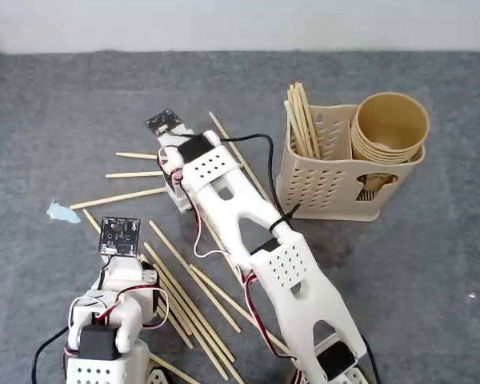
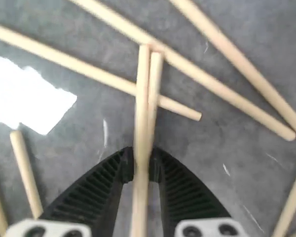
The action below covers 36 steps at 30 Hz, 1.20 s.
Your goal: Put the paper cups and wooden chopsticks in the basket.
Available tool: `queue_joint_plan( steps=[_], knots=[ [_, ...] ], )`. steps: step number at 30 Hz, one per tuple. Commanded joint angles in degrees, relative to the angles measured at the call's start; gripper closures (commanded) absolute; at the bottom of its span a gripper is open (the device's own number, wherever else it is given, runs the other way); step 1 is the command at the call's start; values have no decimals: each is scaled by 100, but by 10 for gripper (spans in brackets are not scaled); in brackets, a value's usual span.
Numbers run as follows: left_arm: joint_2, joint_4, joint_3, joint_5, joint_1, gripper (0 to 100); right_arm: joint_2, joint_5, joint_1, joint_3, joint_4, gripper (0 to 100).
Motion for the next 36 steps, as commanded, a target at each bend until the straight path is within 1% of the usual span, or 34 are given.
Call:
queue_joint_plan(
  steps=[1,4,7,9,14,19,21,24,32,34,36],
  knots=[
    [-97,18,-48,62,0,986,-127,141,57,-1064,813,942],
    [-97,18,-48,62,0,986,-127,149,119,-1943,1446,942],
    [-97,18,-48,62,0,986,-136,149,251,-2549,1490,942],
    [-97,18,-48,62,0,986,-136,149,277,-2681,1481,943],
    [-97,18,-48,62,0,986,-127,149,75,-2101,1481,931],
    [-97,18,-48,62,0,986,-75,114,-110,-1459,1473,812],
    [-97,18,-48,62,0,986,-66,105,-207,-1222,1455,779],
    [-97,18,-48,62,0,986,-57,105,-321,-941,1288,776],
    [-97,18,-48,62,0,986,-57,141,-303,220,215,780],
    [-97,18,-48,62,0,986,-57,149,-295,431,57,802],
    [-97,18,-48,62,0,986,-57,149,-295,563,-13,848]
  ],
)
